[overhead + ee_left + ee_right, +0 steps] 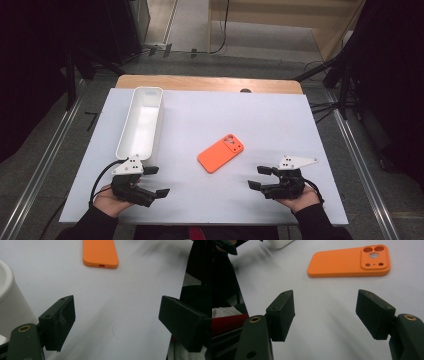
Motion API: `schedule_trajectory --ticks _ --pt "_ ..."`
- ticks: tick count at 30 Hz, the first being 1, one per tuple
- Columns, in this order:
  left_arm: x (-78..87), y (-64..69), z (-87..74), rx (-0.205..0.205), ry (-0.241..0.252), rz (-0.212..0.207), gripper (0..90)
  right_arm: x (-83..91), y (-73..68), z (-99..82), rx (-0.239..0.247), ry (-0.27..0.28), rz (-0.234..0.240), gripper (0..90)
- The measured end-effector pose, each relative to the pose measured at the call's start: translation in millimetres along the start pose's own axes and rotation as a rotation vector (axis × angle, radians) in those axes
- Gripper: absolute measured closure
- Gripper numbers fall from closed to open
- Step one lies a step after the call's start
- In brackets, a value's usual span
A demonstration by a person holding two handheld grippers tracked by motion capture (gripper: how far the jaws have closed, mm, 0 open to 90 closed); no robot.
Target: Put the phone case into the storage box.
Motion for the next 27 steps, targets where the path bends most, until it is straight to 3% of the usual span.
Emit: schedule_trajectory --ticks 7,14,27 --pt "0.2 1.6 2.9 0.011 0.022 -0.012 14.3 -3.3 0.9 -2.3 0.003 -0.013 0.006 29.0" --pt "-0.8 3.3 6.3 0.036 0.012 -0.026 14.3 -3.6 0.4 -1.9 0.000 -0.007 0.019 26.0" --pt "-2.6 11.7 40.3 0.038 0.015 -0.017 14.3 -2.2 1.2 -0.2 0.002 0.002 0.030 25.1"
Point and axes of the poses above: each handheld gripper's, and its own axes: x roughly backward along the jaws, z roughly out of its top, y roughly to its right, the point moved 2 cm from there along -x, roughly forward along the jaws, and after that the axes turned 1 degree about -y, right-handed, at the moved point
